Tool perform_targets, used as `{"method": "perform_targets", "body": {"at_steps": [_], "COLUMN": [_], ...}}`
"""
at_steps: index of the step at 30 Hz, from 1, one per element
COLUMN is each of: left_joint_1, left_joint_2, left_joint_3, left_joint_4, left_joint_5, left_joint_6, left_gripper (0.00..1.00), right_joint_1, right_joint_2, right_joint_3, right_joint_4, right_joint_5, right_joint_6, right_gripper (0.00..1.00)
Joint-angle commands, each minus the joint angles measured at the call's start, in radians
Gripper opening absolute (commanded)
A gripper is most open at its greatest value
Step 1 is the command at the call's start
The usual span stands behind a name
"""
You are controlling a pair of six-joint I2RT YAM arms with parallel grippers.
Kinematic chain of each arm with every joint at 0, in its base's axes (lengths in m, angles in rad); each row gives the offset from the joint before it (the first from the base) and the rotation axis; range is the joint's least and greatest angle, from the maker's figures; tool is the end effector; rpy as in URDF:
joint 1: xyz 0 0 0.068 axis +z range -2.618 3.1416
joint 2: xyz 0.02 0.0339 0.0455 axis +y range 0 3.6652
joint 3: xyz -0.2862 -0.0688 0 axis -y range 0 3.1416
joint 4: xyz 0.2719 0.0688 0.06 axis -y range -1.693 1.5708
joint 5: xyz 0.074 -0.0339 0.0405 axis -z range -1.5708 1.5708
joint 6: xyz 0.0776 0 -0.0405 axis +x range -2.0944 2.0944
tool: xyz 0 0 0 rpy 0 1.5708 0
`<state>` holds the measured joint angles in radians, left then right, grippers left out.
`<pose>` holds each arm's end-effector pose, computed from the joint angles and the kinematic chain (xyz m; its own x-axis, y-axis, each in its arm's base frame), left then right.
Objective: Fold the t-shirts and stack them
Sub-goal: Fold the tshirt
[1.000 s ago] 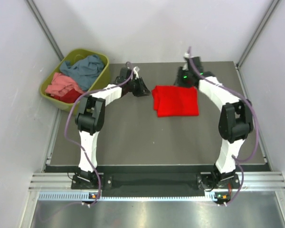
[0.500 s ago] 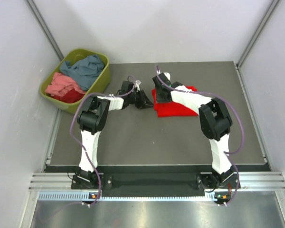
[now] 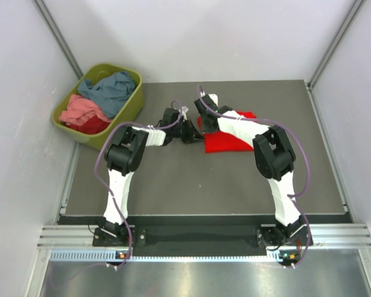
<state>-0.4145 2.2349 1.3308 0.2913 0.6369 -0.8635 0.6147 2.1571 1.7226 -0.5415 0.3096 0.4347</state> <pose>0.4604 -0.2530 0.0839 -0.9267 -0.2599 -0.2715 0.0996 0.5269 -0.8441 0.4492 0.2881 0.1694 -0.7863 -0.0641 -0.6145 -0.0867 0.9962 0.0071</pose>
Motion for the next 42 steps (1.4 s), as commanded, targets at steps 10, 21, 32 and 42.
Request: {"method": "perform_targets", "body": {"at_steps": [10, 21, 32, 42], "left_joint_1": [-0.07, -0.067, 0.017, -0.009], "left_joint_2": [-0.041, -0.069, -0.143, 0.005], "left_joint_3": [-0.09, -0.033, 0.241, 0.413], "left_joint_4": [0.154, -0.13, -0.472, -0.25], "left_joint_5": [-0.117, -0.141, -0.232, -0.003], "left_joint_6": [-0.118, -0.045, 0.106, 0.038], "left_gripper": [0.0, 0.18, 0.23, 0.15], "right_joint_1": [0.016, 0.011, -0.027, -0.191], "right_joint_2": [-0.095, -0.094, -0.287, -0.444], "right_joint_3": [-0.05, -0.187, -0.224, -0.388], "right_joint_4": [0.126, 0.184, 0.195, 0.196], "right_joint_5": [-0.093, -0.116, -0.251, -0.303], "right_joint_6": [0.038, 0.05, 0.025, -0.005], "right_gripper": [0.0, 0.07, 0.29, 0.13]}}
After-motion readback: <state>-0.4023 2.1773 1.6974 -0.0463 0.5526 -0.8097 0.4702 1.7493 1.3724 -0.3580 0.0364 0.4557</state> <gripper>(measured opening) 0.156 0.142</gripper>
